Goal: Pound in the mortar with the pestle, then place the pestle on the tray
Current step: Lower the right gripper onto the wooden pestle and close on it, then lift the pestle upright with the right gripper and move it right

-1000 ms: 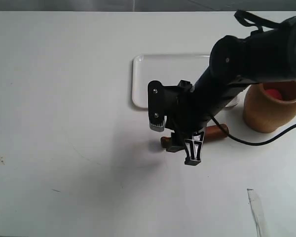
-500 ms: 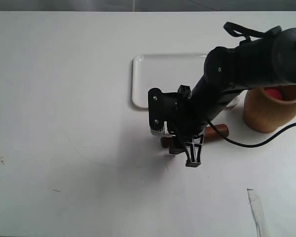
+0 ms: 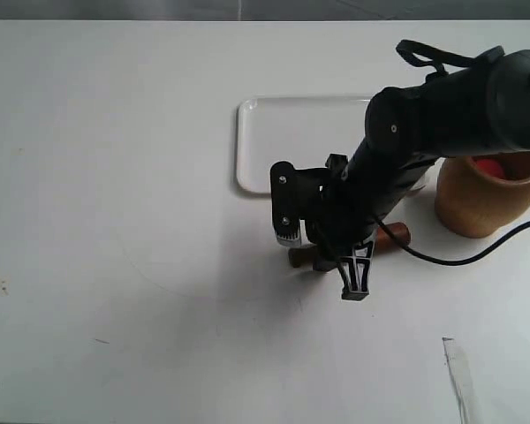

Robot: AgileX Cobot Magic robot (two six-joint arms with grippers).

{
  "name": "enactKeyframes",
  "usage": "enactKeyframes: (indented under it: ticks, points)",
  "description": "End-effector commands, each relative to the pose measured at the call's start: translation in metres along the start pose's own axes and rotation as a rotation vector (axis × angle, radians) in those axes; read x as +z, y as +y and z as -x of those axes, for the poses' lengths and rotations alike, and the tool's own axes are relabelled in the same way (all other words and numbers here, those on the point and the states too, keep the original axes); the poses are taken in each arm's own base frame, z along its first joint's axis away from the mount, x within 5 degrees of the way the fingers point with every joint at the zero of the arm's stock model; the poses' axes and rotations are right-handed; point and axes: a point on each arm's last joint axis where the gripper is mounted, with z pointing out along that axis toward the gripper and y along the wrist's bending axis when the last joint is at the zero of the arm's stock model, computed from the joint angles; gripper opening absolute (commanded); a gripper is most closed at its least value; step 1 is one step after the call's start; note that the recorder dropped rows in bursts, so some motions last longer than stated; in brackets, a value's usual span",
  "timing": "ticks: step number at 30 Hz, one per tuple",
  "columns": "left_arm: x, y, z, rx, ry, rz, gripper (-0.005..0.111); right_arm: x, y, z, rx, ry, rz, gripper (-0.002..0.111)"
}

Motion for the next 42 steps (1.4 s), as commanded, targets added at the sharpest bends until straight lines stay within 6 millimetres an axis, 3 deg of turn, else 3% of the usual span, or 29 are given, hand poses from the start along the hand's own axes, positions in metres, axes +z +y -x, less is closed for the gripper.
enactKeyframes:
  ticks: [1,12,15,17,18,23,25,30,32,33,35,38,42]
  points:
    - [0.0,-0.001,0.0,-0.012,-0.007,-0.008,0.0,-0.001,0.0,0.0,0.001,0.006,0.002,0.036]
    - [0.0,-0.001,0.0,-0.012,-0.007,-0.008,0.0,0.021,-0.001,-0.004,0.018,0.034,0.03,0.035]
    - [0.0,-0.001,0.0,-0.012,-0.007,-0.008,0.0,0.024,-0.001,-0.005,0.019,0.038,0.037,0.023]
    - [0.0,-0.001,0.0,-0.012,-0.007,-0.008,0.0,0.024,0.0,-0.005,0.019,0.042,0.046,0.004]
    - [0.0,-0.001,0.0,-0.012,-0.007,-0.008,0.0,0.024,0.0,-0.005,0.024,0.043,0.048,0.0]
    - [0.0,-0.001,0.0,-0.012,-0.007,-0.008,0.0,0.023,-0.001,-0.004,0.099,0.038,0.033,0.0]
    - [0.0,-0.001,0.0,-0.012,-0.007,-0.008,0.0,0.014,-0.002,-0.002,0.125,0.019,0.004,0.0]
    - [0.0,-0.001,0.0,-0.012,-0.007,-0.008,0.0,-0.051,-0.007,0.012,0.163,-0.127,-0.19,0.0]
    - [0.0,-0.001,0.0,-0.012,-0.007,-0.008,0.0,-0.091,-0.008,0.018,0.193,-0.239,-0.333,0.0]
    - [0.0,-0.001,0.0,-0.012,-0.007,-0.008,0.0,-0.12,-0.007,0.021,0.228,-0.332,-0.436,0.0]
    - [0.0,-0.001,0.0,-0.012,-0.007,-0.008,0.0,-0.148,-0.004,0.019,0.283,-0.418,-0.52,0.0]
    - [0.0,-0.001,0.0,-0.012,-0.007,-0.008,0.0,-0.197,0.007,0.0,0.424,-0.579,-0.673,0.0]
    - [0.0,-0.001,0.0,-0.012,-0.007,-0.008,0.0,-0.214,0.031,-0.038,0.573,-0.706,-0.839,0.0]
